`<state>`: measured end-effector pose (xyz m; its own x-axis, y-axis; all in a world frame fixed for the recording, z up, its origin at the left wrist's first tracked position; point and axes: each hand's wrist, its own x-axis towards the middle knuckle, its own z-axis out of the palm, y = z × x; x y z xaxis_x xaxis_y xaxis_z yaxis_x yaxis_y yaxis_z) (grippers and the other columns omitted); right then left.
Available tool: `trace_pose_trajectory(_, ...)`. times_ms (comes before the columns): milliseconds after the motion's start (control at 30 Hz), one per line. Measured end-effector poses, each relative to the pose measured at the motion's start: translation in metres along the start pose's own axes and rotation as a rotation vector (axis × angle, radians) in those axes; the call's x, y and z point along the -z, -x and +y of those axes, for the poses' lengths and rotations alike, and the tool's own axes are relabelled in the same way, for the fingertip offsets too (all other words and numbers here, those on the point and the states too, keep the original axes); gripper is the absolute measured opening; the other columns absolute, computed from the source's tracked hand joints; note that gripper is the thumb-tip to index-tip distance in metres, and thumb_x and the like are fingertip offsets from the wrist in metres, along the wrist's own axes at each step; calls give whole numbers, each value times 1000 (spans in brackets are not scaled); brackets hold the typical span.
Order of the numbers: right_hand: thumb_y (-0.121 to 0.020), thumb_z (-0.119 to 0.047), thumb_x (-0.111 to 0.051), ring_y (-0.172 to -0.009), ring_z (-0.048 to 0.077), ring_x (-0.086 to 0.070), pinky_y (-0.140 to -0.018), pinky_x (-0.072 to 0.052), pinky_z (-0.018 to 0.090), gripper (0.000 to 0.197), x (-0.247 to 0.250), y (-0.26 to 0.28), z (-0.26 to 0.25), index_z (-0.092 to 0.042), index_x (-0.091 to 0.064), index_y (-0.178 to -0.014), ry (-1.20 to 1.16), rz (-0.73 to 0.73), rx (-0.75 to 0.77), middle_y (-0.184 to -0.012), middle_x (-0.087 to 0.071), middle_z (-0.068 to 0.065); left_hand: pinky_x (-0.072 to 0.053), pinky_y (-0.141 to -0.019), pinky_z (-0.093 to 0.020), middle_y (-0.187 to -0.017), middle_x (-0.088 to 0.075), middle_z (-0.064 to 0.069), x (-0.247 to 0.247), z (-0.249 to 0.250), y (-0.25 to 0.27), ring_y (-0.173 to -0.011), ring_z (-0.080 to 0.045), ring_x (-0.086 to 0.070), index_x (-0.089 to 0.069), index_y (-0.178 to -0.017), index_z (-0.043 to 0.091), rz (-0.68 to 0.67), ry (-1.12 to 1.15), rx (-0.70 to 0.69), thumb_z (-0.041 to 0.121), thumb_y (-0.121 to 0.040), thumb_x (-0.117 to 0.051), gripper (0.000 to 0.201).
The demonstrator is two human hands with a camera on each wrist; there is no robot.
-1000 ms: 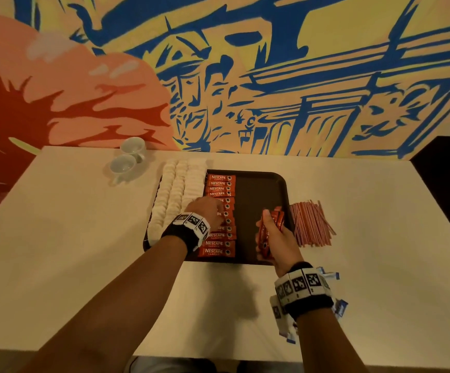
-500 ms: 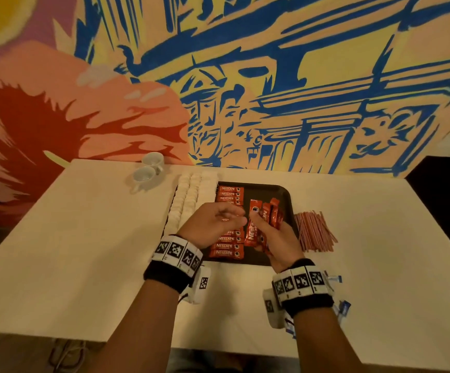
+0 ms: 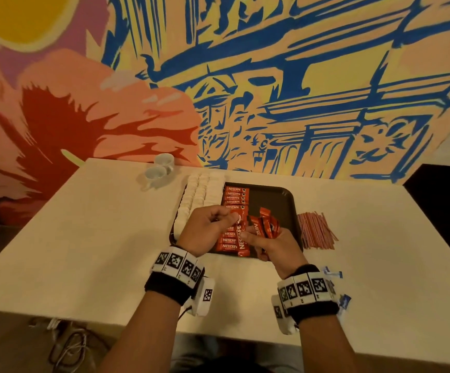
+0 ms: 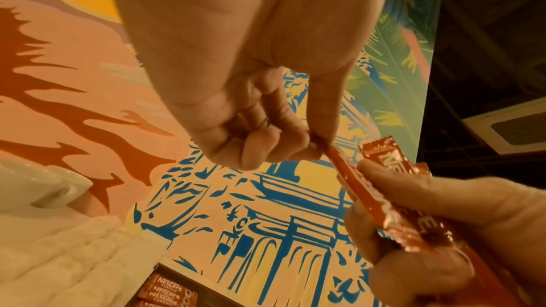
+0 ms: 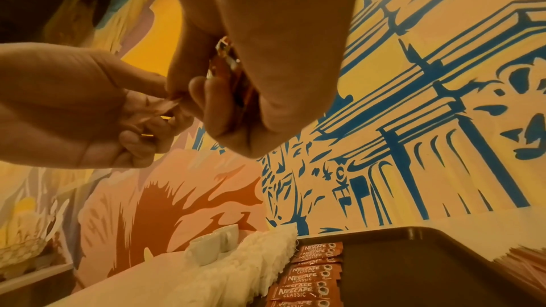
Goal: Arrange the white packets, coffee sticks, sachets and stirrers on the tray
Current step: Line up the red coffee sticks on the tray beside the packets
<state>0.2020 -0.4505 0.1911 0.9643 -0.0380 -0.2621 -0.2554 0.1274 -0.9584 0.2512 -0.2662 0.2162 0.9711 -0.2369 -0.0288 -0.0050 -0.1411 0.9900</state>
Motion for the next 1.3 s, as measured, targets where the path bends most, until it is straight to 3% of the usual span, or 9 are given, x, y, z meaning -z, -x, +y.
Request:
trace_pose_trajectory(133,-84,-16,-82,-53,0,-60,-52,-46,17,29,1,4,-2,-2,-72,-107,31,0,21,-61,-67,-9,-44,-56,-14,-67,-65,9,-3,0,9,-59,1,-58,-73,-96,8,-21,22,24,22,-95,-67,15)
trace_pose_trajectory(267,-82,-15,-84,-54,6,-53,-50,-41,20,33,4,4,4,4,-71,-105,-35,66,22,-66,-61,-1,-50,-71,-24,-95,-74,5,-5,-4,13,-81,-4,-66,-70,-113,26,-121,-30,66,36,-91,-70,23)
trace_pose_trajectory(433,-81,-17,-85,-53,10,-48,-48,-37,22,25,7,5,11,-8,-70,-97,-139,140,-68,-77,-59,9,-58,-69,-30,-92,-72,-7,-3,-10,17,-84,-16,-71,-68,-105,21,-228,-85,93,15,-89,-74,18)
trace_pose_trajectory(533,-84,-19,-83,-51,9,-47,-44,-36,20,21,11,4,14,-8,-69,-95,-161,175,-104,-73,-62,6,-58,-70,-26,-91,-72,-11,-2,-12,17,-76,-13,-69,-70,-102,21,-277,-147,102,10,-90,-73,17)
trace_pose_trajectory(700,-84,-17,-83,-50,9,-46,-43,-35,20,17,17,-3,22,-10,-68,-86,-131,259,-146,-68,-60,5,-57,-90,-31,-105,-67,7,-7,-24,12,-96,-7,-66,-70,-109,35,-233,-349,48,26,-86,-78,26)
trace_pose_trajectory(800,-84,-17,-83,-50,10,-46,-45,-35,21,17,19,-10,25,-12,-68,-81,-143,288,-171,-73,-63,10,-54,-93,-31,-112,-66,16,-18,-26,9,-99,-3,-62,-67,-115,40,-240,-562,-32,37,-84,-78,32)
trace_pose_trajectory(900,-86,-29,-82,-53,10,-48,-48,-38,22,22,21,-15,27,-10,-71,-89,-164,278,-220,-81,-69,11,-50,-97,-30,-120,-65,14,-19,-29,-1,-104,-4,-59,-66,-122,39,-250,-741,-101,42,-89,-72,35)
trace_pose_trajectory(1100,-88,-50,-73,-61,10,-51,-50,-41,22,45,33,-37,26,-11,-71,-110,-222,328,-300,-94,-73,6,-46,-101,-31,-124,-60,7,-6,-50,-55,-114,-14,-58,-67,-123,32,-127,-888,7,42,-89,-71,35)
trace_pose_trajectory(1300,-101,-28,-62,-61,15,-63,-53,-51,28,31,40,-58,29,-4,-69,-119,-337,273,-353,-79,-71,7,-50,-99,-37,-126,-63,0,-9,-76,-124,-115,-24,-60,-70,-123,26,-122,-1059,108,33,-91,-69,33)
